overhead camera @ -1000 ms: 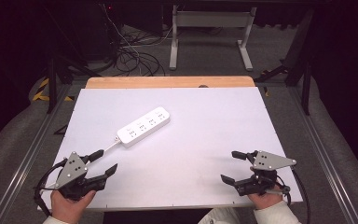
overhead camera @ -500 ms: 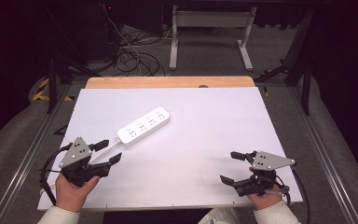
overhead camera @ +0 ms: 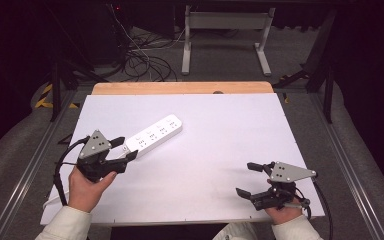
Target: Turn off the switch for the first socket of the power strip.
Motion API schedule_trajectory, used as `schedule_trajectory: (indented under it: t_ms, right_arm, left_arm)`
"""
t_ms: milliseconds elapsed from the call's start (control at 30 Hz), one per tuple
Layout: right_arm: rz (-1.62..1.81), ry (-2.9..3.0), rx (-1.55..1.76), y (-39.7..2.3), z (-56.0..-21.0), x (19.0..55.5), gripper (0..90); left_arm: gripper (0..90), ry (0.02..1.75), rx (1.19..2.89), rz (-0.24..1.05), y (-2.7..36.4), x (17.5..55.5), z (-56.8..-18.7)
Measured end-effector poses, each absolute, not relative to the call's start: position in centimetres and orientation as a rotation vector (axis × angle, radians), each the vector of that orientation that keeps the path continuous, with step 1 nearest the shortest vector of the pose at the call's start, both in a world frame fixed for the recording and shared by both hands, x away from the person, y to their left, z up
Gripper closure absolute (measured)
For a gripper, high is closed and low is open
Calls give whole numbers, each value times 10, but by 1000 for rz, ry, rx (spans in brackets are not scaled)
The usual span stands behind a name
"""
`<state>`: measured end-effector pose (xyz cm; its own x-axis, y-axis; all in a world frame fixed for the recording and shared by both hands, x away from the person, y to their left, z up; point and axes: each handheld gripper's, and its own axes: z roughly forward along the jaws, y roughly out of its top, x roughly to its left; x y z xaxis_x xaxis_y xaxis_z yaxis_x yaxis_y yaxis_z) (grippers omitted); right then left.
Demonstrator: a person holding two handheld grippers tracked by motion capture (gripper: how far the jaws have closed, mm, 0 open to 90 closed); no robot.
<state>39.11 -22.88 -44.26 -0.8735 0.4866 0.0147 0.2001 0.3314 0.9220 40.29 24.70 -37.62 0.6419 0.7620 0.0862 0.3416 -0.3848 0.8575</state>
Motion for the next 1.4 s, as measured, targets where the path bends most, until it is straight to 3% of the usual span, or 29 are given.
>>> schedule_trajectory:
  t_ms: [500,767,800,833,967,1400]
  right_arm:
    - [1558,2332,612,-229,-443,391,115]
    - [1554,2330,603,-228,-443,391,112]
    - [1554,2330,603,-228,-443,391,112]
    - [1553,2329,602,-228,-443,390,112]
    - [1552,2329,600,-228,-443,390,112]
    - [1551,2332,604,-228,-444,390,111]
  left_arm:
    - [420,873,2020,636,233,428,-372]
    - [671,930,2028,563,234,436,-371]
    - [671,940,2037,555,235,438,-371]
    - [762,972,2067,532,236,445,-370]
    - [898,992,2107,482,238,454,-370]
    - [900,1123,2169,427,239,490,-377]
